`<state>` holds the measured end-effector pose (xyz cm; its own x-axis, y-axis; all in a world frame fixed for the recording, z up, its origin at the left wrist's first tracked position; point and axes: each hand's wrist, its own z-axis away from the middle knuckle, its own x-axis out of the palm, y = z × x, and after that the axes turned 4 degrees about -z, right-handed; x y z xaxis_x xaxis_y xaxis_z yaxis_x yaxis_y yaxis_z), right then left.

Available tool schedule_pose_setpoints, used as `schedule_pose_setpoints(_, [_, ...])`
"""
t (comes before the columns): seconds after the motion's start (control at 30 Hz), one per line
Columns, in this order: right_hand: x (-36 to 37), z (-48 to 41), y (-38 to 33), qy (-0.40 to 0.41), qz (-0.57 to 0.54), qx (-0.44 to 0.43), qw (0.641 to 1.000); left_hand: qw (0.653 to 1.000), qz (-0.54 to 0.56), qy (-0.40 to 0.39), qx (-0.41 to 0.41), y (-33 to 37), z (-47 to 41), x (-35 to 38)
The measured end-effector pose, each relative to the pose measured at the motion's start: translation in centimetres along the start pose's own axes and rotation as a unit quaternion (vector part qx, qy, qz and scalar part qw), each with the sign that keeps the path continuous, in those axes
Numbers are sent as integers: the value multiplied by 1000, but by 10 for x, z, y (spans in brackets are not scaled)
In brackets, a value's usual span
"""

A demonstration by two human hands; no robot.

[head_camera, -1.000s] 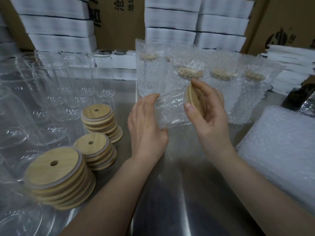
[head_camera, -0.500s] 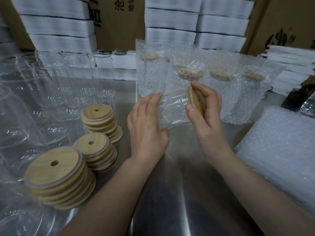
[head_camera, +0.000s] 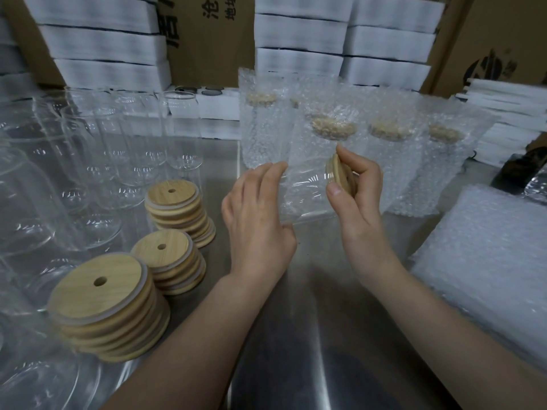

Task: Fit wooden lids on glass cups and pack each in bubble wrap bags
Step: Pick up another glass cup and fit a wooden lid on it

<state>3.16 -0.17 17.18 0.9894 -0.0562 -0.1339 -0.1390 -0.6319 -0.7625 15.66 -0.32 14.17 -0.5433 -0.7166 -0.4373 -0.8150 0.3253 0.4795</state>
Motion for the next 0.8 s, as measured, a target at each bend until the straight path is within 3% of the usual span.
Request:
schedule_pose_setpoints(0.2, [0,-2,-4,-9,-9,5,1000,1000,6,15,-6,0,0,-1])
schedule_pose_setpoints(0.33, [-4,-7,-6,-44,-1,10,999,997,29,-27,-60,2,-1,-1])
schedule_pose_setpoints(0.4, [-5,-8,-8,-7,25,-1,1000,996,35,-40,-71,3,-1,-1])
schedule_pose_setpoints(0.5, [-14,-14,-17,110,128,6,986,993,63,-45,-93,2,-2,-2])
schedule_pose_setpoints(0.57, [-32,-22,-25,137,274,24,952,989,78,-44,-121,0,-3,-3])
schedule_pose_setpoints(0.67, [-64,-34,-29,95,486,108,862,981,92,-42,-164,-3,-5,-2])
schedule_pose_setpoints(0.8, [-92,-39,-23,46,565,329,755,971,116,-24,-208,-8,-7,-1])
